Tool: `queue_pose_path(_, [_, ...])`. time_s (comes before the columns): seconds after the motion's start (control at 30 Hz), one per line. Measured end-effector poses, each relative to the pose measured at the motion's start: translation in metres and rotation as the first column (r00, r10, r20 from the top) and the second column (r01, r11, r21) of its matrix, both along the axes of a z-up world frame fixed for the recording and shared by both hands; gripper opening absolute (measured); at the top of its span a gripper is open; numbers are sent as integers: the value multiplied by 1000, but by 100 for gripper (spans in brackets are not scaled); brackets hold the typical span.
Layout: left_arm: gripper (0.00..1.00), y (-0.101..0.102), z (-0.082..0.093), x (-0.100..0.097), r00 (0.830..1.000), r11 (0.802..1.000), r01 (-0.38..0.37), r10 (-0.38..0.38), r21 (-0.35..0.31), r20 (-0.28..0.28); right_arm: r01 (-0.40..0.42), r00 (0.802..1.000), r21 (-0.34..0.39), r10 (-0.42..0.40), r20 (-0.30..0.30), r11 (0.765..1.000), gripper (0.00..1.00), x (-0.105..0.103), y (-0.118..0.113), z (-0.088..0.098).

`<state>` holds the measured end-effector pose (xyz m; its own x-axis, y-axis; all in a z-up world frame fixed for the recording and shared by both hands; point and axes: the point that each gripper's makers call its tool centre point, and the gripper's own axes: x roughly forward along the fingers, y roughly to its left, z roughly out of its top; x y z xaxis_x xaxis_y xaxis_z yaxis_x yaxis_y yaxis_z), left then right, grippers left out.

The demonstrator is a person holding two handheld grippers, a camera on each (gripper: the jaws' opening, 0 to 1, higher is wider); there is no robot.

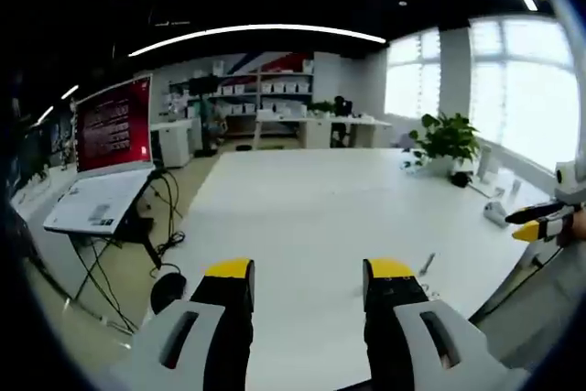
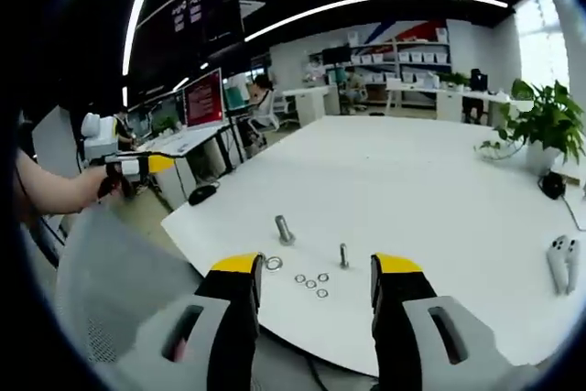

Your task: Place the washer onto the threaded stud by aligning its center hole with the stud, sliding it down to the base, and recovering from edge contact or off-axis alignment until the washer reaches the visible bottom stop.

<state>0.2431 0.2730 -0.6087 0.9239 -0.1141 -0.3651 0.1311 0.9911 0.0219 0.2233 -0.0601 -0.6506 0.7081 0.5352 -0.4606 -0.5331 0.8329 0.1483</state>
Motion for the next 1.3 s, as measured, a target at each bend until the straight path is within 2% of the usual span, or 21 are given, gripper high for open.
queue_pose_path(0.03, [50, -2, 3, 0, 1000, 1000, 5, -5, -14, 20, -26, 999, 7, 27, -23, 1000, 41, -4, 4, -2])
queue_pose_path(0.07, [51, -2, 5, -1, 999, 999, 8, -7, -33, 31, -21, 999, 0, 21, -29, 1000, 40, -4, 2, -4])
queue_pose_path(0.17, [51, -8, 5, -2, 999, 994, 41, -38, -96, 30, 27, 999, -3, -27, 28, 1000, 45, 1, -6, 5])
queue_pose_path(0.23, [52, -16, 4, -2, 997, 991, 79, -77, -107, 26, 47, 998, -16, -47, 43, 999, 50, 4, -10, 6])
queue_pose_path(0.3, [52, -24, 5, -3, 991, 982, 131, -127, -133, 34, 72, 997, -50, -71, 22, 996, 57, 5, -14, -1])
queue_pose_path(0.37, [52, -24, 3, -3, 989, 978, 145, -142, -147, 32, 102, 995, -67, -101, 14, 993, 59, 5, -20, -3])
queue_pose_path(0.43, [52, -27, 3, -4, 987, 965, 161, -157, -209, 34, 144, 989, -77, -142, 28, 987, 59, 8, -27, -1])
queue_pose_path(0.47, [52, -27, 2, -4, 987, 963, 164, -161, -213, 30, 146, 989, -76, -144, 27, 986, 59, 8, -27, -1])
queue_pose_path(0.57, [52, -31, -5, -6, 982, 942, 182, -189, -282, 0, 178, 984, -133, -179, 6, 975, 60, 6, -36, -8])
queue_pose_path(0.63, [53, -37, -5, -7, 976, 926, 210, -220, -313, 5, 180, 983, -147, -183, -6, 973, 60, 5, -36, -12])
queue_pose_path(0.7, [52, -46, -4, -10, 966, 917, 251, -259, -311, 14, 186, 981, -169, -192, -17, 968, 60, 5, -39, -15])
queue_pose_path(0.8, [52, -59, -4, -14, 946, 914, 319, -324, -249, 21, 199, 977, -189, -210, -37, 961, 60, 3, -43, -20])
queue_pose_path(0.87, [52, -62, -7, -16, 940, 908, 331, -340, -256, 7, 203, 974, -200, -219, -59, 959, 60, 2, -45, -24])
queue_pose_path(1.03, [52, -57, -12, -14, 946, 902, 307, -325, -304, -10, 212, 970, -222, -233, -74, 952, 60, 0, -48, -27])
queue_pose_path(1.13, [53, -55, -18, -14, 949, 909, 291, -314, -298, -32, 185, 973, -241, -212, -92, 953, 59, -2, -45, -33])
queue_pose_path(1.2, [55, -53, -25, -14, 953, 916, 262, -296, -305, -70, 155, 976, -256, -188, -107, 954, 56, -4, -42, -34])
queue_pose_path(1.3, [52, -48, -22, -12, 962, 922, 237, -267, -305, -60, 143, 980, -241, -171, -99, 960, 56, -4, -39, -31])
